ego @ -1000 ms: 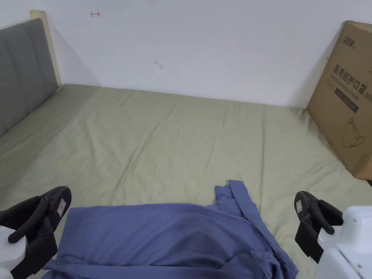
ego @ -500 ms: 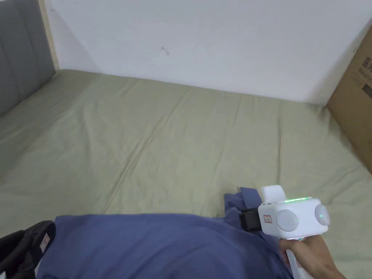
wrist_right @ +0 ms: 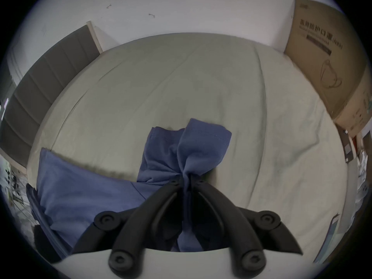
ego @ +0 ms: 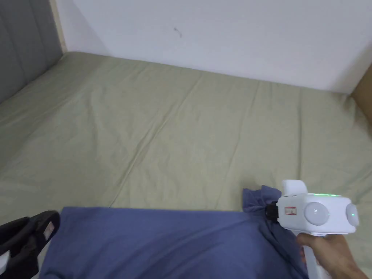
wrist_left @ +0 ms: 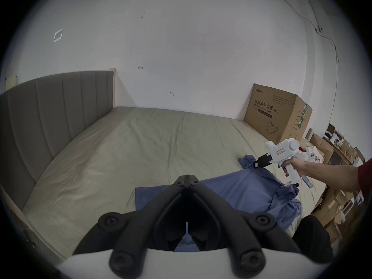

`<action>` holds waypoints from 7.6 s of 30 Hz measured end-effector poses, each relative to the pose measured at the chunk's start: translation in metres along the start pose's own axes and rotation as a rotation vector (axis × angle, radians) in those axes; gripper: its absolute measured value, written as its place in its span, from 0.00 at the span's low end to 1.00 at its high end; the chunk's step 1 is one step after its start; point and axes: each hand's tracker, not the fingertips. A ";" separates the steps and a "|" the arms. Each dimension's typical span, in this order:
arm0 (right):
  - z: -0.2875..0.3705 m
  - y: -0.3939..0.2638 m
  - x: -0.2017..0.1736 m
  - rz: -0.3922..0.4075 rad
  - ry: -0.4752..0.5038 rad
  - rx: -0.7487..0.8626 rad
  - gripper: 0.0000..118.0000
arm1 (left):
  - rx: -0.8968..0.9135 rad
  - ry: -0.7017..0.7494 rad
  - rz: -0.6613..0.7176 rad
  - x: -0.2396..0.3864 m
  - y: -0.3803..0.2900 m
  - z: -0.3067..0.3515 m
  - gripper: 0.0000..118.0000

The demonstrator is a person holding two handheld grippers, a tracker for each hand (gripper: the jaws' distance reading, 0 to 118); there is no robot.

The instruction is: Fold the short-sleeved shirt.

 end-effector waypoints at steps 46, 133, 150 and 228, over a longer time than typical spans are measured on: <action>0.115 -0.023 -0.012 0.012 0.129 0.141 0.05 | -0.507 0.001 0.071 -0.093 0.007 -0.124 0.03; 0.392 -0.210 -0.148 0.047 -0.012 0.835 0.00 | -0.463 -0.048 0.297 -0.095 -0.084 0.044 0.90; 0.372 -0.207 -0.132 0.040 -0.013 0.747 0.00 | -0.628 -0.173 0.518 -0.082 -0.125 -0.023 0.11; 0.385 -0.216 -0.066 -0.061 -0.081 0.698 0.00 | -0.342 -0.204 -0.317 0.316 -0.176 -0.101 0.00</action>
